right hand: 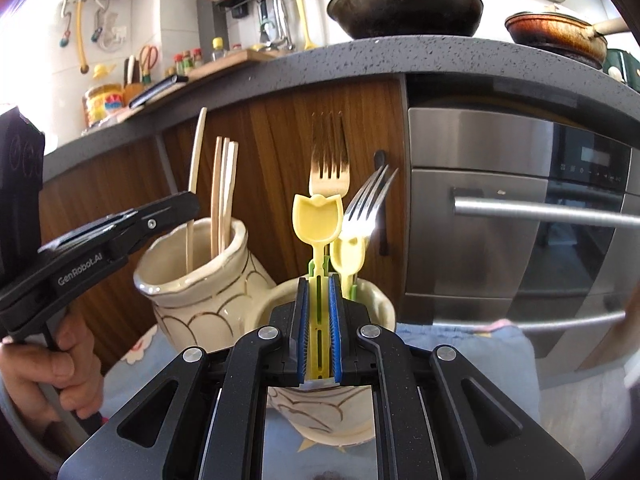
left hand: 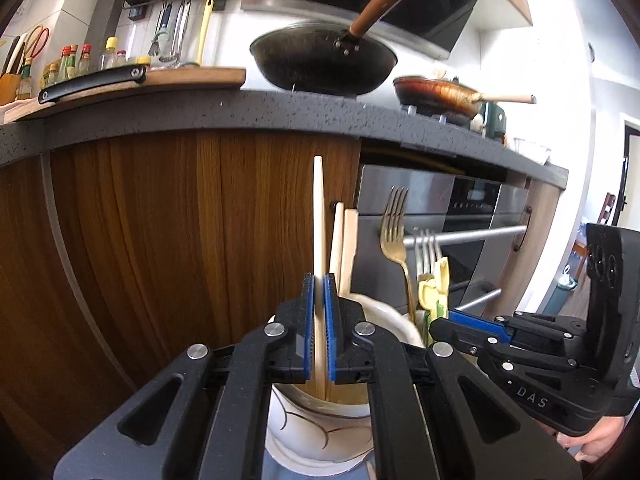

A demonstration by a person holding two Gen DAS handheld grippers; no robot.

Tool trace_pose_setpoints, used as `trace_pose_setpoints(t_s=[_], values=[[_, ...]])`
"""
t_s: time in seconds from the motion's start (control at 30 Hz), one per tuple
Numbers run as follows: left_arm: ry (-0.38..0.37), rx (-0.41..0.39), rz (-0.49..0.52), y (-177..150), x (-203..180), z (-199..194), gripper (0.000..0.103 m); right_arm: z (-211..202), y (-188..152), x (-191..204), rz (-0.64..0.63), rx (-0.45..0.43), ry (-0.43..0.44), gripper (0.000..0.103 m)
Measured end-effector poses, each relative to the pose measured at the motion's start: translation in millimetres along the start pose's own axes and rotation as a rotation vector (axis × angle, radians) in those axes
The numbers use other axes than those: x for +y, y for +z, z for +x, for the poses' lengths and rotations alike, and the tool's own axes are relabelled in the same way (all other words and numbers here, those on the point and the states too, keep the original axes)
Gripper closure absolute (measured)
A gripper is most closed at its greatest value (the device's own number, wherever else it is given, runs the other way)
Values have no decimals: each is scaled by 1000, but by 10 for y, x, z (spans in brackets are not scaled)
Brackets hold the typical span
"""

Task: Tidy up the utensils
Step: 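Release the chopstick into the larger compartment while the right tool drops the yellow utensil into the smaller one, then move the left tool toward the last chopstick while the right tool approaches the silver spoon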

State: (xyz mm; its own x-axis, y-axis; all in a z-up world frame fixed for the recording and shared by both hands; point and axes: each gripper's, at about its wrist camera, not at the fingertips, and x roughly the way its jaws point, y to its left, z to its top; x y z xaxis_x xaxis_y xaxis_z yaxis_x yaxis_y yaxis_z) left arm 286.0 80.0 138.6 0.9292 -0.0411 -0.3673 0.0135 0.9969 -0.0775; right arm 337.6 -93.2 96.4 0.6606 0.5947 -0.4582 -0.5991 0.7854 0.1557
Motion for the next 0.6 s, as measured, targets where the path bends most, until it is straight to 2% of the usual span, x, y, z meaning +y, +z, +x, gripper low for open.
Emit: trace_pose_setpoints(t_s=[0.23, 0.33, 0.4, 0.47, 0.6], values=[[12, 38, -8, -22, 60, 46, 98, 58, -21, 24, -15, 38, -3, 92], [9, 36, -8, -26, 63, 34, 96, 25, -23, 13, -13, 29, 0, 86], [4, 33, -1, -27, 55, 15, 88, -9, -20, 13, -15, 19, 5, 84], [9, 21, 13, -22, 33, -16, 75, -47, -14, 25, -24, 13, 3, 84], [8, 4, 26, -17, 34, -94, 67, -170, -31, 31, -37, 2, 0, 84]])
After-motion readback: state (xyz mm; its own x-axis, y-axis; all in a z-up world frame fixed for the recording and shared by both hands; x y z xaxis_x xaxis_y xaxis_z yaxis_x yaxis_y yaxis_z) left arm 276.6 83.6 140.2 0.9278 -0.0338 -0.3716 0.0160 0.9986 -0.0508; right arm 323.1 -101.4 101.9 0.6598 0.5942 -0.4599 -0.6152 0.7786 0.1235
